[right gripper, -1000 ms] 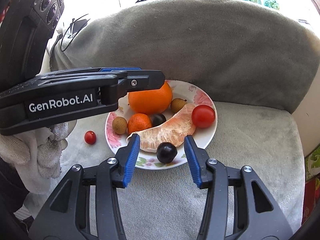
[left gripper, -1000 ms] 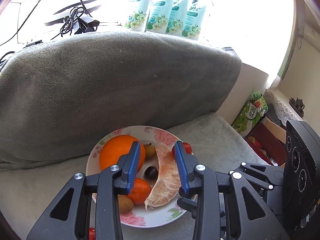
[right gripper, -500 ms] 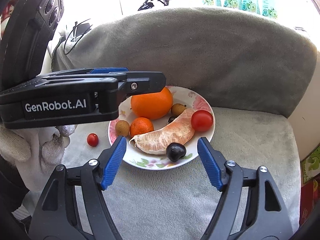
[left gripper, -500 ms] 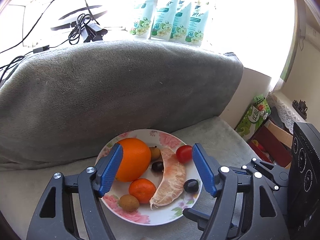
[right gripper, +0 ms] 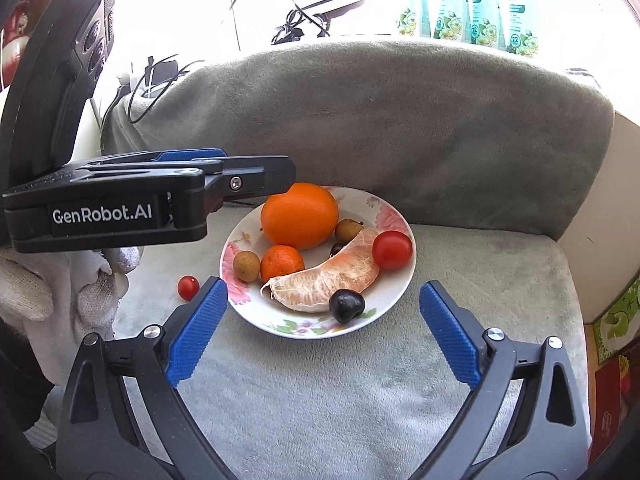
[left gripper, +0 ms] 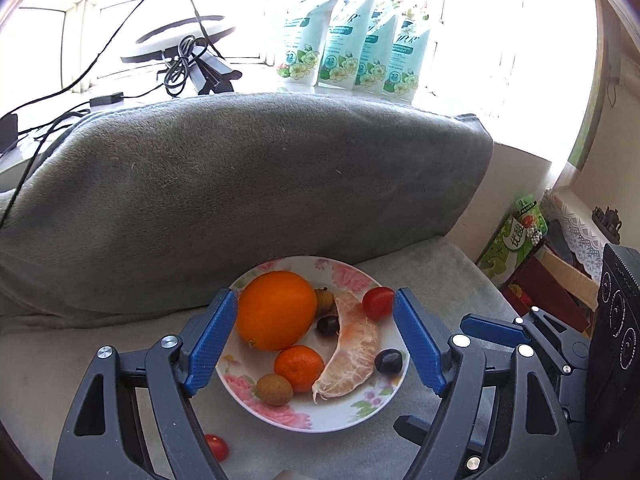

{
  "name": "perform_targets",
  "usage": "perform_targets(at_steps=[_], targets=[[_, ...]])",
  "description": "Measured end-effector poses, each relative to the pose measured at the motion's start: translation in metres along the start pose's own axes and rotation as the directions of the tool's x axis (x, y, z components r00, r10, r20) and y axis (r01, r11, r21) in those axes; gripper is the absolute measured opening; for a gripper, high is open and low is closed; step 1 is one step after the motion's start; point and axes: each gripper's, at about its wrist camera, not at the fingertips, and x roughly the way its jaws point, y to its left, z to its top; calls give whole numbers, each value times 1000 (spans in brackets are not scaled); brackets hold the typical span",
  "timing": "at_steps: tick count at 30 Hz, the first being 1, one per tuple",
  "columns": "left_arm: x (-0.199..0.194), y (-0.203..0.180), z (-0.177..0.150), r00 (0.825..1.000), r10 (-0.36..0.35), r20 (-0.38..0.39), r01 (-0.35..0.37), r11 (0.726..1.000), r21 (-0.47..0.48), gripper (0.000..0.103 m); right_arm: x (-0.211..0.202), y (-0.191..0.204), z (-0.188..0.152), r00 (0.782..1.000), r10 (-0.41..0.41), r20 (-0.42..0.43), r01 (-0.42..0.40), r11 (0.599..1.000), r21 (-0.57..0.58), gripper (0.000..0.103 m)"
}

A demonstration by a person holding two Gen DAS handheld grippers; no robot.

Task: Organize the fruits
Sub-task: 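Move the left tool toward the small mandarin while the right tool approaches the cherry tomato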

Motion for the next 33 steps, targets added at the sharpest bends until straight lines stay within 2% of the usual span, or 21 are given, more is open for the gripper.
perform_targets(at_steps=[10, 26, 33], targets=[[-24, 2, -5, 999, 17, 29, -16, 1000, -9, 80, -14, 13, -1, 1000, -18, 21, 18, 1000, -23, 99], [-74, 17, -25, 995, 54, 87, -51, 998, -35, 80, -30, 42, -2, 999, 17, 42, -15, 999, -47, 99], [-102, 37, -39, 990, 84, 112, -77, 995, -66, 80, -33, 57, -2, 998, 40, 44, -37, 997, -66, 99]])
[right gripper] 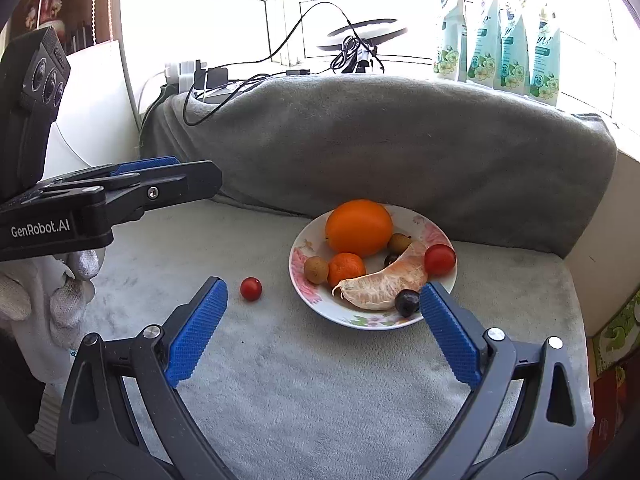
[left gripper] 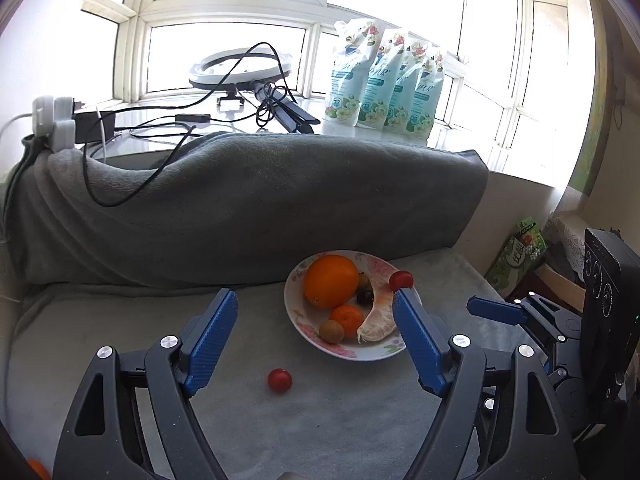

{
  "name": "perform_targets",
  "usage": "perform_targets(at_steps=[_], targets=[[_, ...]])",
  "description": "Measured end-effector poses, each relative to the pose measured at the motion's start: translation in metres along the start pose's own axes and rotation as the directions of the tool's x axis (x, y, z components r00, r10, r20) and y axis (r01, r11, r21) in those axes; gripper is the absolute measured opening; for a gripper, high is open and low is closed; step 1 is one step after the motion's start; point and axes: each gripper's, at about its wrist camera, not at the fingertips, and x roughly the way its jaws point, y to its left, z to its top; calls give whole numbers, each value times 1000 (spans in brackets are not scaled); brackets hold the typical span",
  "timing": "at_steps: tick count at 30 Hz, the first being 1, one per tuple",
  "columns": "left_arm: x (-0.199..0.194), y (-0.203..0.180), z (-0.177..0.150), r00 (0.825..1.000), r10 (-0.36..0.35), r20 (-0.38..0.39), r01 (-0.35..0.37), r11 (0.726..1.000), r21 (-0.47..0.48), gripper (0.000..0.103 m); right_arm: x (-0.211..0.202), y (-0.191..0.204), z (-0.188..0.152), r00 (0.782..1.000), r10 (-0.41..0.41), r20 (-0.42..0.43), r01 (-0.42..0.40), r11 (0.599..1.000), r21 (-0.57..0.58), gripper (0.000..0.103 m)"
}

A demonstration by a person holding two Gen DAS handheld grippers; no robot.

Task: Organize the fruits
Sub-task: 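Move the left tool toward the small mandarin while the right tool approaches the cherry tomato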

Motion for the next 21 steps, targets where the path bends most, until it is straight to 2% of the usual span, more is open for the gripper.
perform_targets(at_steps=[10, 17, 21], targets=[[-37, 49, -26, 996, 92, 12, -92, 994, -62, 80, 12, 29, 2, 998, 62, -26, -63, 997, -45, 99], [-64, 89, -51, 984, 179, -1, -178, 977, -122, 80, 28, 49, 2, 993, 101, -55, -105, 991, -83, 98], [-78, 109, -68, 974, 225, -17, -225, 961, -160, 80, 41, 57, 1, 988, 127, -87, -134, 987, -88, 88]])
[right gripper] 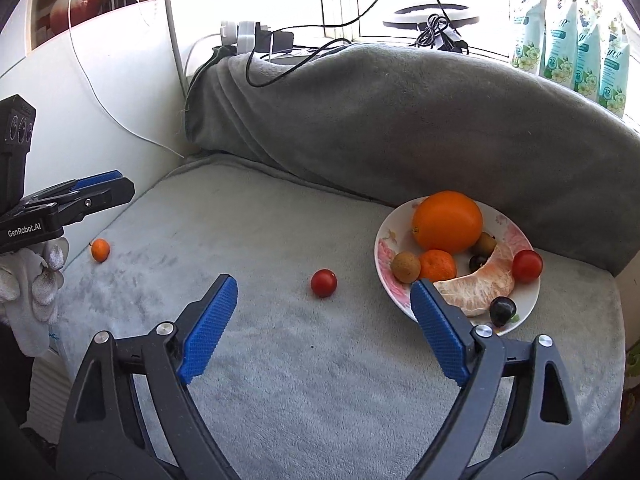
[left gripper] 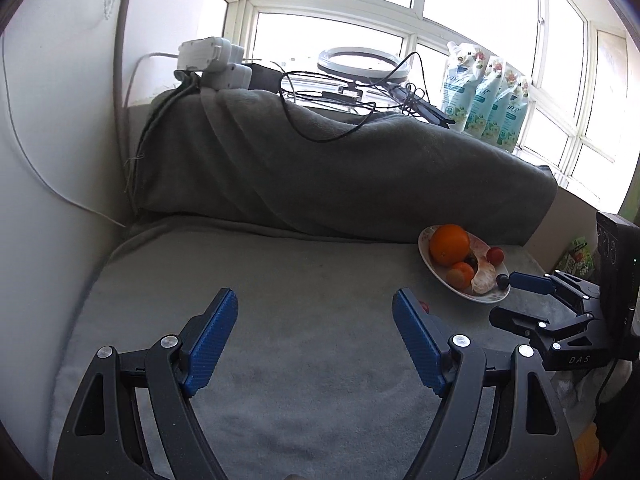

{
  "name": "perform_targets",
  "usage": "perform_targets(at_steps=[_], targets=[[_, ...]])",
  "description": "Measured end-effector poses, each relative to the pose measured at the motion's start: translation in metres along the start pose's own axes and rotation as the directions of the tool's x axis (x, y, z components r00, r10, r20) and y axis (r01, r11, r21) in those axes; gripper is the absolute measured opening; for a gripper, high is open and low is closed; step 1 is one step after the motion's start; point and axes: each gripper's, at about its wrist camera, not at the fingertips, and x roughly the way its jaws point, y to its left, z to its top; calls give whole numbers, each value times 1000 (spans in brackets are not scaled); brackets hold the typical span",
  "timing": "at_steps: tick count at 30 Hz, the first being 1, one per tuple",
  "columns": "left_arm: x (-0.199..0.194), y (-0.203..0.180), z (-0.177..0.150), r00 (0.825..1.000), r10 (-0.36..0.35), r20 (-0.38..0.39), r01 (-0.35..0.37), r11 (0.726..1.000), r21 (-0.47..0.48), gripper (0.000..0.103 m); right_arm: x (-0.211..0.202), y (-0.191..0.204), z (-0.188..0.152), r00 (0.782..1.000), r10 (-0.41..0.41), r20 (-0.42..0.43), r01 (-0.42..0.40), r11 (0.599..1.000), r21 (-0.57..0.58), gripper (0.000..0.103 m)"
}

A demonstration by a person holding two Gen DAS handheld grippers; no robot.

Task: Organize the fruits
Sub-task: 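Move the left tool toward the small mandarin while the right tool approaches the cherry tomato, then close the left gripper on the small mandarin while the right gripper grasps the cherry tomato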

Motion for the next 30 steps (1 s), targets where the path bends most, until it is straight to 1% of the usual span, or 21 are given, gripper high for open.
perform_targets(at_steps=[2, 6, 9, 10, 18, 21, 27, 30], targets=[[-4, 11, -7, 1000, 24, -5, -24, 1000, -15, 80, 7, 2, 0, 1000, 10, -14, -10, 1000, 1, 86], [-15, 31, -18, 997, 71, -8, -71, 997, -44, 79, 22, 3, -1, 998, 30, -49, -30, 1000, 1, 73], [-21, 45, -28, 994, 107, -18, -108, 992, -64, 72, 34, 4, -2, 996, 41, -73, -40, 999, 8, 63], [-23, 49, -31, 993, 119, -22, -120, 990, -68, 71, 37, 4, -2, 996, 44, -82, -44, 999, 10, 60], [-36, 89, -57, 976, 211, -57, -216, 968, -129, 69, 61, 2, -5, 991, 39, -127, -36, 999, 24, 53], [-35, 104, -64, 967, 243, -78, -252, 956, -152, 63, 68, 2, -6, 989, 36, -142, -33, 999, 26, 50], [-31, 124, -76, 960, 259, -108, -276, 942, -193, 62, 78, 2, -8, 987, 26, -156, -22, 999, 28, 49], [-26, 130, -79, 957, 262, -124, -283, 937, -204, 60, 82, 2, -7, 986, 23, -163, -19, 999, 29, 48]])
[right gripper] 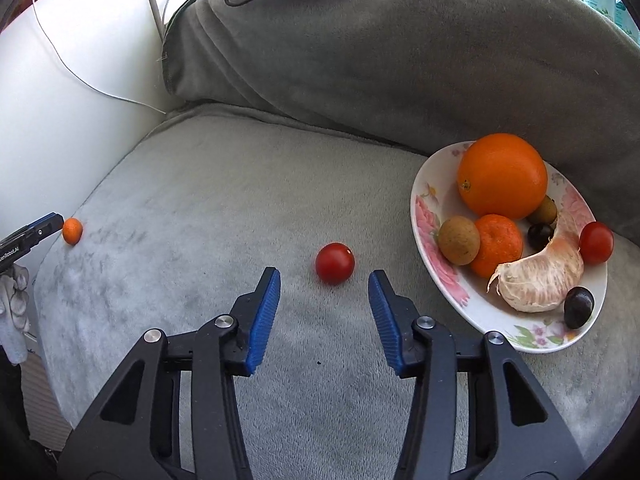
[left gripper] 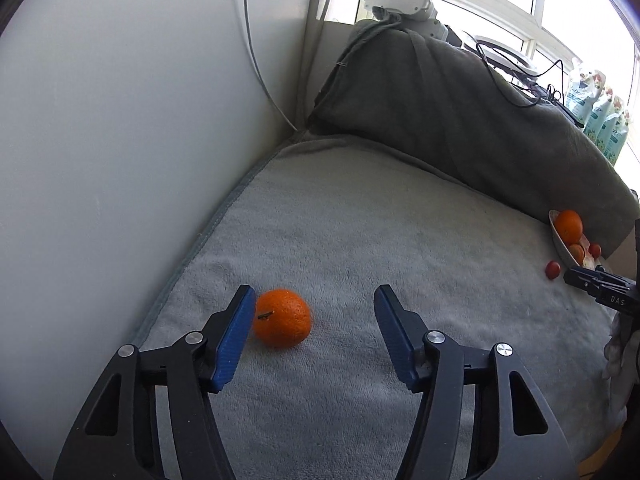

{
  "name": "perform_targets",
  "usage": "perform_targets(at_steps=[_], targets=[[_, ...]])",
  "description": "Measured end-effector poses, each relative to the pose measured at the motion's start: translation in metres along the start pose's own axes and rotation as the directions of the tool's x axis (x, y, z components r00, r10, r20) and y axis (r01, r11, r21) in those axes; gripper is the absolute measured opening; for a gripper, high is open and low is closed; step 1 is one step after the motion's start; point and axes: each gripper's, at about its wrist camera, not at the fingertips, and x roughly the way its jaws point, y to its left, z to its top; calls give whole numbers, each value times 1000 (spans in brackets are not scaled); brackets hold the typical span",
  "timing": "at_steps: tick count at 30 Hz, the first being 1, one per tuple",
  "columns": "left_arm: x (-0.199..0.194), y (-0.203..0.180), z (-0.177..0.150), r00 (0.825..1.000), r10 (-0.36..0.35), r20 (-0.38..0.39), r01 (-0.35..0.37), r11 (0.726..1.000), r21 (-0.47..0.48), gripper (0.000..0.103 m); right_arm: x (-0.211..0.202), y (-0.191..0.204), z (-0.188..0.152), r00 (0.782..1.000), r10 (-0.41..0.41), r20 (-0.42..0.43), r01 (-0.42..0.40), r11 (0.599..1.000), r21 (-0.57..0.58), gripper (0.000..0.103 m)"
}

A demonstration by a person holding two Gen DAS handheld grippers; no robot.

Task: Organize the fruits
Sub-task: 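Close the left gripper on the small mandarin while the right gripper grasps the cherry tomato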

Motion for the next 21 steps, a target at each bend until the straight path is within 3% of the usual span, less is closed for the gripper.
perform_targets(at_steps=[21], targets=[[21, 19, -9, 998, -23, -62, 20, 998, -56, 45, 28, 2, 14, 999, -26, -28, 26, 999, 19, 37]])
